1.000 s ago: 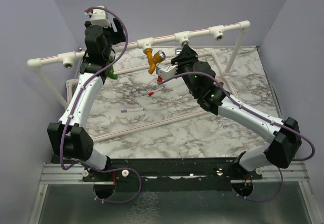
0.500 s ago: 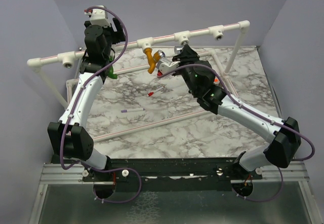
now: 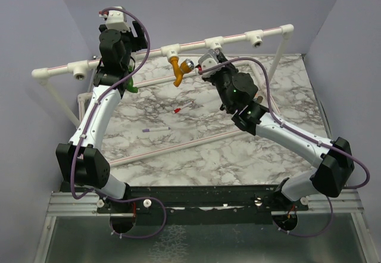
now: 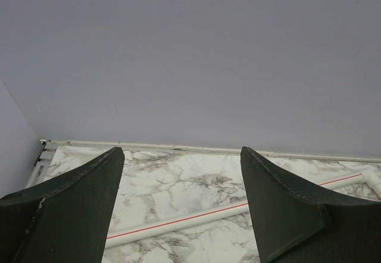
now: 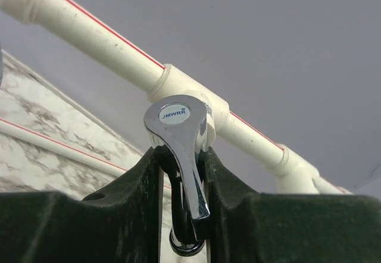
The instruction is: Install the water faucets
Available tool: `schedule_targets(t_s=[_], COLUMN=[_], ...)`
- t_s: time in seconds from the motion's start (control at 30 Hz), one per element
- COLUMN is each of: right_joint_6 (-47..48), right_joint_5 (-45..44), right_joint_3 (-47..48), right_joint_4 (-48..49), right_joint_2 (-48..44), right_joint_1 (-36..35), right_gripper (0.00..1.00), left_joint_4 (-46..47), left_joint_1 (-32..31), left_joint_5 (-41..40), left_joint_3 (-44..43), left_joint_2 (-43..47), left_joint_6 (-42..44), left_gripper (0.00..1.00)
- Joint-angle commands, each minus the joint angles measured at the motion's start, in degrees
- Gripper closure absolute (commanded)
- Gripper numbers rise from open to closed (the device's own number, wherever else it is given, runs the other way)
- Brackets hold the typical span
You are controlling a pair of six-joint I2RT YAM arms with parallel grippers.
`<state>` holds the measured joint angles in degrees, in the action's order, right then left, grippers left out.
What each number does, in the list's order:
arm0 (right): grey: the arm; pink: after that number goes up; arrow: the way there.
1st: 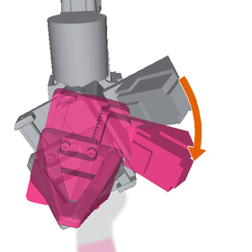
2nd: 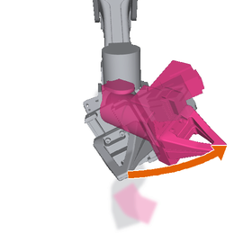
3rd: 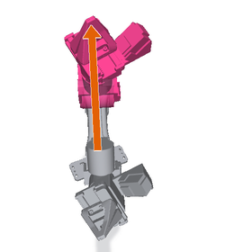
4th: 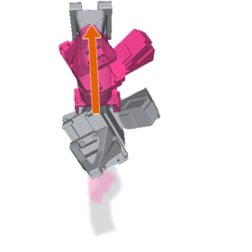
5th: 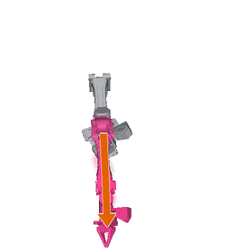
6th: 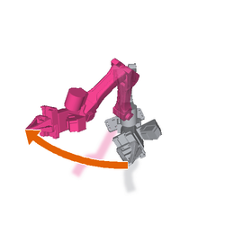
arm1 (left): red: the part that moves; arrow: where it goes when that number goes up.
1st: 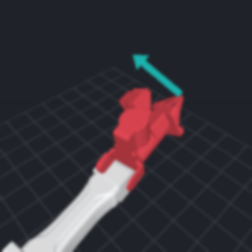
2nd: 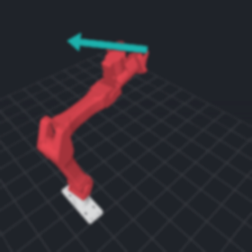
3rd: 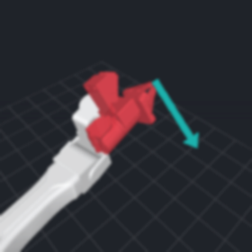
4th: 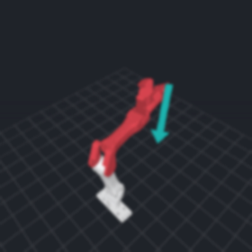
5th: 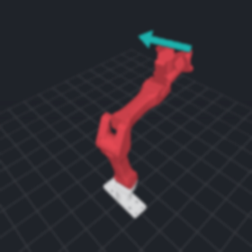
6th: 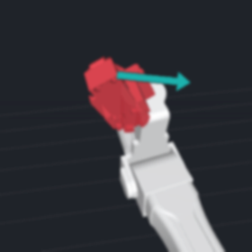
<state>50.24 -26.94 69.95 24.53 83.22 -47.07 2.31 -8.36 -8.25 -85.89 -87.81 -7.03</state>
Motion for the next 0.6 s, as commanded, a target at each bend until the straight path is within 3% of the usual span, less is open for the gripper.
schedule_targets(t_s=[0.0, 0.57], right_joint_6=[-20.00, -67.71], right_joint_5=[-2.55, -12.70], right_joint_3=[-2.09, -5.49], right_joint_4=[3.88, 3.06], right_joint_2=[-0.26, -2.63], right_joint_1=[-0.34, -0.38], right_gripper=[1.00, 1.00], left_joint_4=[-15.31, -15.31], left_joint_1=[0.65, 0.80], left_joint_5=[0.68, 1.30], left_joint_3=[5.29, 5.21], left_joint_2=[-5.84, -5.62], left_joint_6=[0.52, 0.08], left_gripper=[0.20, 0.20])
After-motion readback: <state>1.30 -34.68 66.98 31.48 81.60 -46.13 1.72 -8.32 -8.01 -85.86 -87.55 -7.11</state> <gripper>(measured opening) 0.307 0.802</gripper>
